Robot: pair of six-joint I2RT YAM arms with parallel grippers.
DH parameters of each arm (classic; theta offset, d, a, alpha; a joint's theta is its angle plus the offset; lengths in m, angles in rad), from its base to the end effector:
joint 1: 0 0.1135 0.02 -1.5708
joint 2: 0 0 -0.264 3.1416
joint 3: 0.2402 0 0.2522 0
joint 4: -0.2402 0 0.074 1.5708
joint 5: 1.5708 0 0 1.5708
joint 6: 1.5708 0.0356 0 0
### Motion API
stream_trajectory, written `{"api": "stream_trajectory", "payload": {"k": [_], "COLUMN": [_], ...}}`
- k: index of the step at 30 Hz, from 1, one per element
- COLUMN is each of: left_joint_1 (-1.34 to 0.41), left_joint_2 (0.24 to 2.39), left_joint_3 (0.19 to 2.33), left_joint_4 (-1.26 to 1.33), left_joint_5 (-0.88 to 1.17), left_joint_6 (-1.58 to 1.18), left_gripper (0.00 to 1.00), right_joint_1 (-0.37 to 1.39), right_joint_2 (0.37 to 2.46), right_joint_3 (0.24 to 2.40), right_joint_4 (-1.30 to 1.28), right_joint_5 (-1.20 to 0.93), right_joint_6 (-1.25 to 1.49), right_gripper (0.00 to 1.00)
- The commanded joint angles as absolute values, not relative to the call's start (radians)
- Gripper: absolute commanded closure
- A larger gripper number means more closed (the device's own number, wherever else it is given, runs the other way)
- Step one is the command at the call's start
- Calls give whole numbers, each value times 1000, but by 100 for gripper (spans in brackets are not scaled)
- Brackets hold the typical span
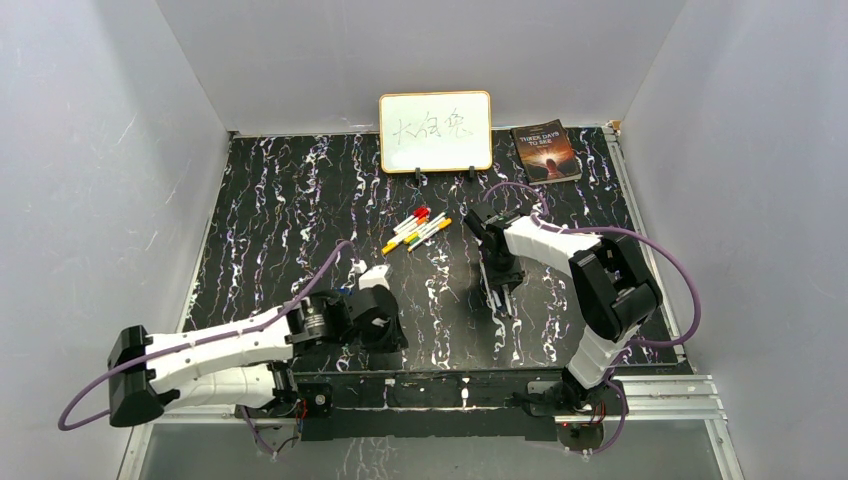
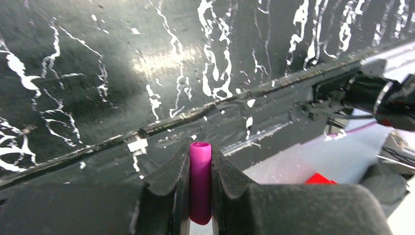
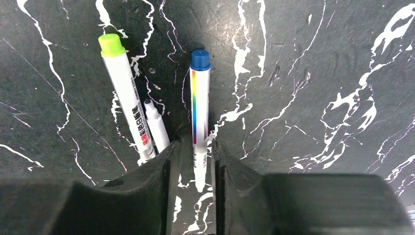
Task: Open the pen caps
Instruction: Place the pen at the center of the board, then place the pen cap at the center of the board.
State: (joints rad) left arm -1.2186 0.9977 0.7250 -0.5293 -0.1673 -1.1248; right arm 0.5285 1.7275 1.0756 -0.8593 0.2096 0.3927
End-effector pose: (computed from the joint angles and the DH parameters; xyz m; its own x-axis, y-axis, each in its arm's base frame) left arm 0.0762 -0.1902 0.2487 -0.9059 -0.1139 -0.4079 0.1583 0.8022 -0.5756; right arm 0.2618 0.1443 0.1647 -0.9811 -0.1394 -0.1345 -0.1159 0.9788 -0.1691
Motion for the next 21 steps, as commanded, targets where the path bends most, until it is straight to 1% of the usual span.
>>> {"api": "stream_trajectory", "payload": {"k": [1, 4, 11, 21], "left_joint_1": [-1150, -1038, -828, -690], "left_joint_2": [1087, 1146, 1227, 1347], "left_joint_3": [832, 866, 903, 859], "left_joint_4": [-677, -701, -744, -685], "left_joint_5": [-184, -136, -79, -60], "left_joint_6": [-1021, -935, -766, -651], "left_gripper": [98, 98, 97, 96], "right_joint_1": [532, 532, 532, 550], "right_joint_2": [1673, 1648, 1583, 1492], "right_joint_3": [1079, 1089, 1124, 1191], "right_joint_4": [-849, -863, -898, -914], "right_joint_5": [207, 199, 168, 87], "right_joint_6": [403, 406, 414, 452], "right_gripper": [69, 63, 58, 55]}}
